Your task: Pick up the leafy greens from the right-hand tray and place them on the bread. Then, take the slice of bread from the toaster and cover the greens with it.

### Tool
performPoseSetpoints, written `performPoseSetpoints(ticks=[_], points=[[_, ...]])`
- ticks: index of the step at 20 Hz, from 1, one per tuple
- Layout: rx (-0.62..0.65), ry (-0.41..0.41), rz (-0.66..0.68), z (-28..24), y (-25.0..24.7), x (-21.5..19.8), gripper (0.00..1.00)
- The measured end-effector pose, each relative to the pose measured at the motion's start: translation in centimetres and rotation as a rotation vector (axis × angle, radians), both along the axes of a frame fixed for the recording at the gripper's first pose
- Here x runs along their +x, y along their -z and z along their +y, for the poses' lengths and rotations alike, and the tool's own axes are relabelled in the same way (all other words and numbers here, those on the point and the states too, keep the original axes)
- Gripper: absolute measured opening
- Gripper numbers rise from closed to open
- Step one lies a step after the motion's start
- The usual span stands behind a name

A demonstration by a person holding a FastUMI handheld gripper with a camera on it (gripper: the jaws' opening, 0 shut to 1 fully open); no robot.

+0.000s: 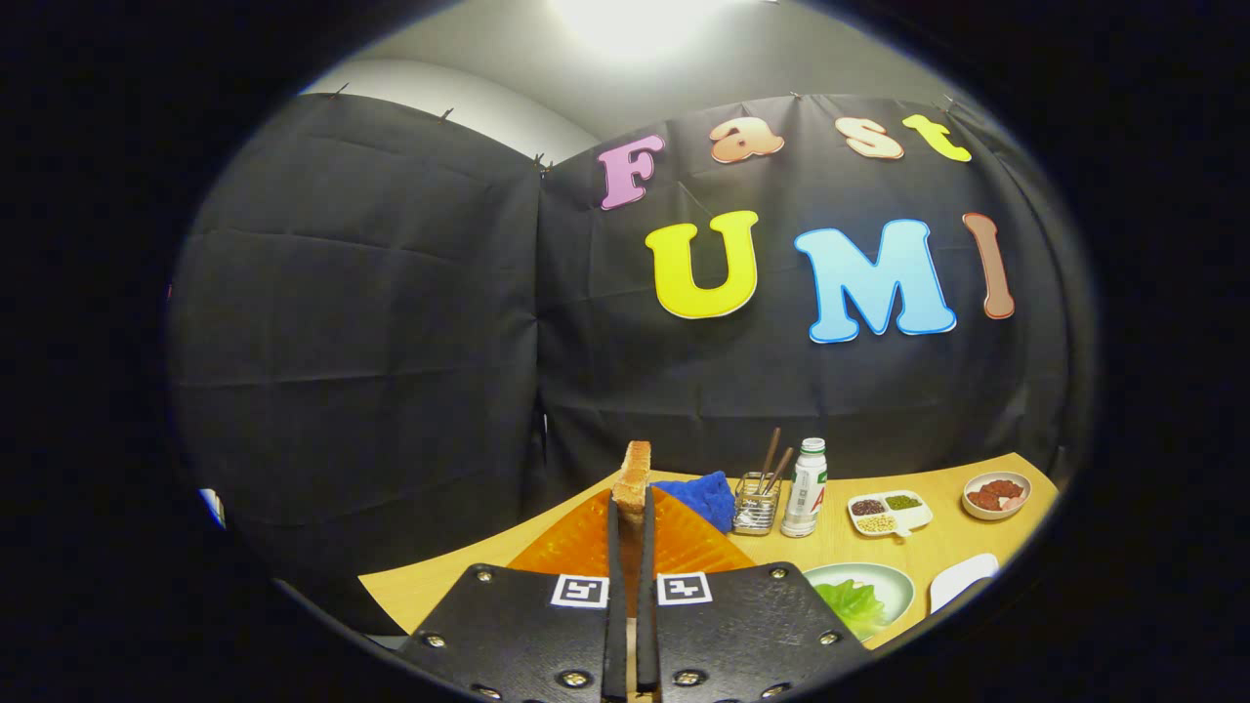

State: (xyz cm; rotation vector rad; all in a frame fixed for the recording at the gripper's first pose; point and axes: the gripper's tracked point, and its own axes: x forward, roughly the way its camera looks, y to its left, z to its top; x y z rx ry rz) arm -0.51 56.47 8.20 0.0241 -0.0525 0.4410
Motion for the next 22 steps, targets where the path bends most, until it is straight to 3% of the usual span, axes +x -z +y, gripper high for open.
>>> performPoseSetpoints(ticks=[13,22], points=[[-0.015,0.190,0.113,-14.3,7.4,3.0,0.04],[0.035,0.175,0.212,-14.1,11.6,5.9,0.04]])
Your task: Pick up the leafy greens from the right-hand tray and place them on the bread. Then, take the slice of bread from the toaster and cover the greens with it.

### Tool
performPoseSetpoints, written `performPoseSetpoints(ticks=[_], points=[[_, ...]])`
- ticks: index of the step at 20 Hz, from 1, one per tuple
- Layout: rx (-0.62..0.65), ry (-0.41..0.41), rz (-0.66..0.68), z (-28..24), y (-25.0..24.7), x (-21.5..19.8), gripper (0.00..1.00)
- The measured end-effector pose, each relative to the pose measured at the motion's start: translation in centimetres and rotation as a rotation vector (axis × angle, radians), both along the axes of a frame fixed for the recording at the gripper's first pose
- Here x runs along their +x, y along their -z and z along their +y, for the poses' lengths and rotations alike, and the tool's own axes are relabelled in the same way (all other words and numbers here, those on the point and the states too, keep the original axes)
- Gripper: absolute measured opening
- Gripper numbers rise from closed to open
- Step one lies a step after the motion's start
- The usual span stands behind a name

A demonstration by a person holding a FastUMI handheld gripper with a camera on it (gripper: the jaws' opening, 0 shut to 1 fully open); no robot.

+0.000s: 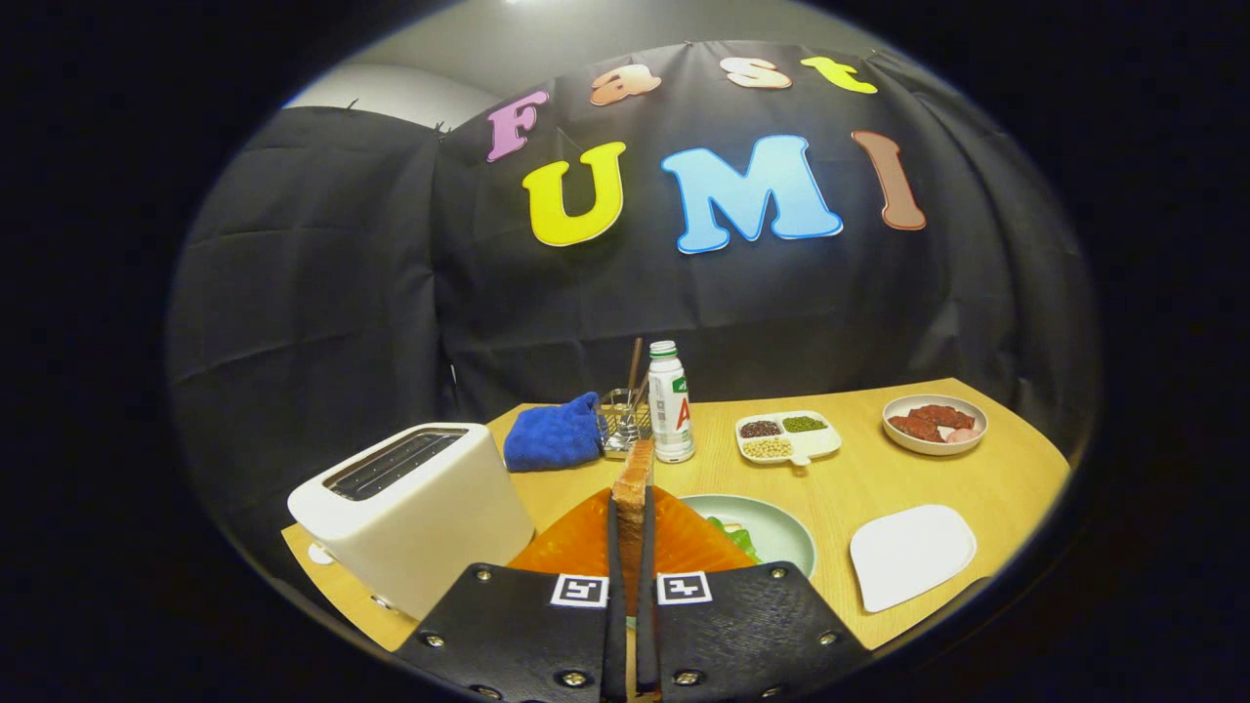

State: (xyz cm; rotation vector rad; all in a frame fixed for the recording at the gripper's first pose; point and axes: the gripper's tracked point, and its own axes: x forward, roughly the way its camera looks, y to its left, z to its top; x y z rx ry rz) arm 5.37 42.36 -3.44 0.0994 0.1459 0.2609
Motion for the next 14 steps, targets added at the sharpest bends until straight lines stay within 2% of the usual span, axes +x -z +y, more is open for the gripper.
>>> performPoseSetpoints(ticks=[5,11,14], points=[[0.021,-0.008,-0.027,0.8,0.1,0.8,0.04],[0.010,-0.003,0.017,-0.3,2.6,1.7,0.04],[-0.010,0.024,0.013,-1.8,3.0,1.9,0.04]])
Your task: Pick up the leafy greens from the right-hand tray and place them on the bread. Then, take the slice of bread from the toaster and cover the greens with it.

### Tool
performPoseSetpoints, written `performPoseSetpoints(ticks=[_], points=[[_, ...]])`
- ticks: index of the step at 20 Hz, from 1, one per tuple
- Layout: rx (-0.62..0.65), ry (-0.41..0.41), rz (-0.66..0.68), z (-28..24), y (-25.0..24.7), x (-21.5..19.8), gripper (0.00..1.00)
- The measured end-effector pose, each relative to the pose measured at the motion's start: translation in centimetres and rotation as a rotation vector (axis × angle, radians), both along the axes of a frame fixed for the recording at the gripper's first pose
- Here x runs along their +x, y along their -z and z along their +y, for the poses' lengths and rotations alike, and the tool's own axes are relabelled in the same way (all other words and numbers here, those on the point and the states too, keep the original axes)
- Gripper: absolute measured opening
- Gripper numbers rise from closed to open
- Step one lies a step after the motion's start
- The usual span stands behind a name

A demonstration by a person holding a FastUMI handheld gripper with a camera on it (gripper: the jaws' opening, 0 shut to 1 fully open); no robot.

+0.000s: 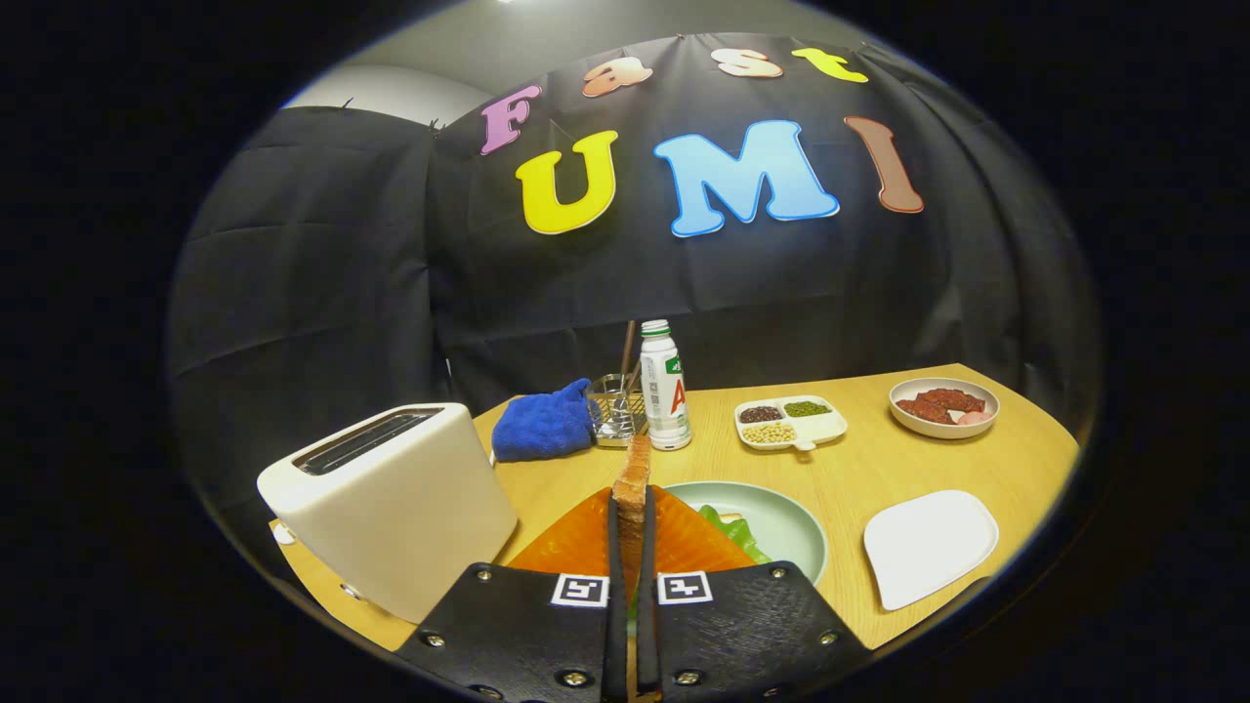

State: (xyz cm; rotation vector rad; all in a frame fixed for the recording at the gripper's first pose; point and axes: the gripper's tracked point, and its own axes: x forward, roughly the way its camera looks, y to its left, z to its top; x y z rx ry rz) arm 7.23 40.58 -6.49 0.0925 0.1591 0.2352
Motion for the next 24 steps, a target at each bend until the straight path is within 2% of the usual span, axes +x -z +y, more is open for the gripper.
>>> performPoseSetpoints(ticks=[6,7,9,13,19,24], points=[[-0.052,0.007,0.021,-1.7,1.0,-0.2,0.14],[-0.060,0.013,0.022,-2.2,1.2,0.1,0.19],[-0.071,0.024,0.027,-2.9,1.5,0.4,0.19],[-0.091,0.063,0.047,-4.8,2.1,1.0,0.32],[-0.100,0.070,0.056,-6.5,2.6,1.1,0.36],[-0.142,0.093,-0.004,-9.3,0.7,0.3,0.36]])
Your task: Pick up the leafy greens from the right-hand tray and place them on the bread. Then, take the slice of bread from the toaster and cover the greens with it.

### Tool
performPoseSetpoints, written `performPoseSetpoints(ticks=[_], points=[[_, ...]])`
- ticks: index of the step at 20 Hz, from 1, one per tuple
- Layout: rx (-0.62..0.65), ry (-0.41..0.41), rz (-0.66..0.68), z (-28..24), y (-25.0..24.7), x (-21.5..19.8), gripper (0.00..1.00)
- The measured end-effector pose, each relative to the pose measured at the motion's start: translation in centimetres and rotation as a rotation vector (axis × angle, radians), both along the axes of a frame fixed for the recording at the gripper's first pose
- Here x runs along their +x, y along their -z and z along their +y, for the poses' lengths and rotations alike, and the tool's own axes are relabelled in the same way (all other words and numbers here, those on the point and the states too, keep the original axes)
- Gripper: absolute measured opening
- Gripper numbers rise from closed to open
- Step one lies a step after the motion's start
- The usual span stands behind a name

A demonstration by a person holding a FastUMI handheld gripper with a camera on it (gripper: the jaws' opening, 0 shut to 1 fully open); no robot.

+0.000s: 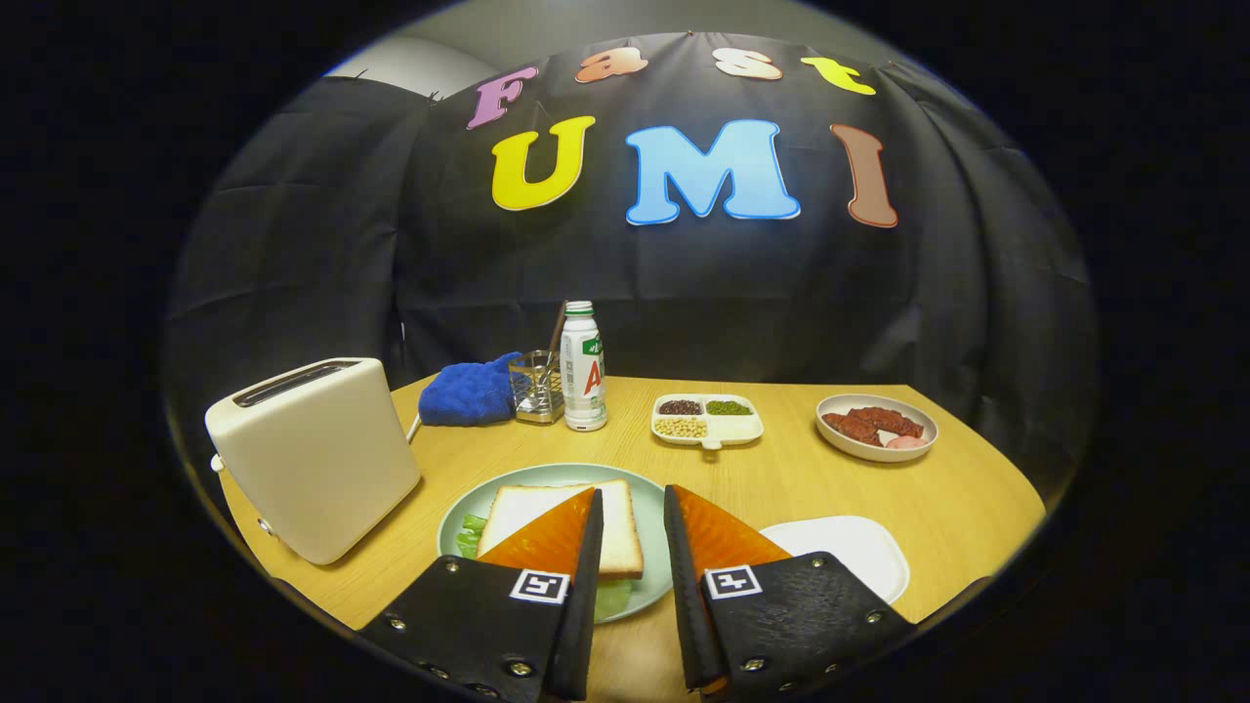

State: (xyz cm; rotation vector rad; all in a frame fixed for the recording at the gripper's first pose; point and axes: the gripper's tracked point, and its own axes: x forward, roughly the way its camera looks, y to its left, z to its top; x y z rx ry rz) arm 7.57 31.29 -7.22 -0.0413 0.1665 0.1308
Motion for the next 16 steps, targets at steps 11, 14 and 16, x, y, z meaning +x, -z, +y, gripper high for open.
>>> performPoseSetpoints(ticks=[11,14,16], points=[[-0.060,0.116,-0.134,-12.6,-3.5,-2.9,0.36],[-0.053,0.137,-0.133,-16.6,-3.2,-3.8,0.36],[-0.025,0.150,-0.146,-19.6,-3.3,-4.2,0.36]])
